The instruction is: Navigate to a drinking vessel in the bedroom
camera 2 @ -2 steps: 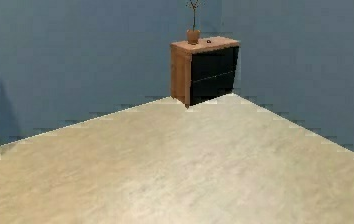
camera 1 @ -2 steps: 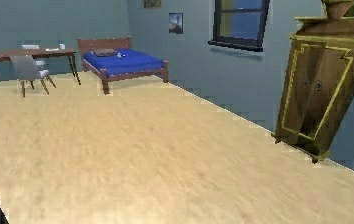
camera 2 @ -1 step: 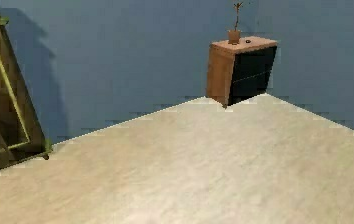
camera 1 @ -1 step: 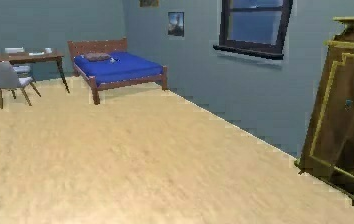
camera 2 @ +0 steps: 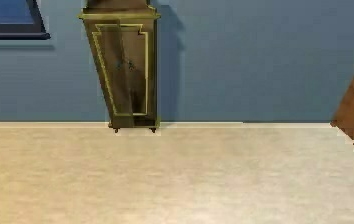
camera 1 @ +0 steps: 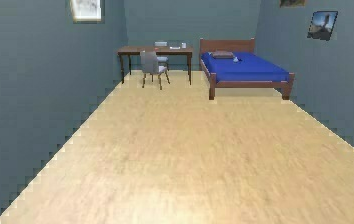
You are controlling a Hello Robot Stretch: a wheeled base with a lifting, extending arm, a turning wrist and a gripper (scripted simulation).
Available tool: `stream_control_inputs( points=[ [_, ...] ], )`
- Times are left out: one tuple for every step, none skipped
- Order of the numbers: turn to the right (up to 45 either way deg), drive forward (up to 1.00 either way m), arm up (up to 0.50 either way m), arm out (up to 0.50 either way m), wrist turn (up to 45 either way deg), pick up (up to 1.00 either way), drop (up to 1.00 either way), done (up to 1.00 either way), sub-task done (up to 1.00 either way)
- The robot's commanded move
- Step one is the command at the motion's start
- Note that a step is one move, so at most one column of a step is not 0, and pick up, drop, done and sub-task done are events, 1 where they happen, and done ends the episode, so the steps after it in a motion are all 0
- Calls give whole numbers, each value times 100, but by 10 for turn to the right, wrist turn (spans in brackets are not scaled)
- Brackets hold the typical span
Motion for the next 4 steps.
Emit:
stream_control_inputs(
  points=[
    [0, 100, 0, 0, 0, 0, 0, 0, 0],
    [0, 100, 0, 0, 0, 0, 0, 0, 0],
    [0, 100, 0, 0, 0, 0, 0, 0, 0],
    [0, 70, 0, 0, 0, 0, 0, 0, 0]
  ],
)
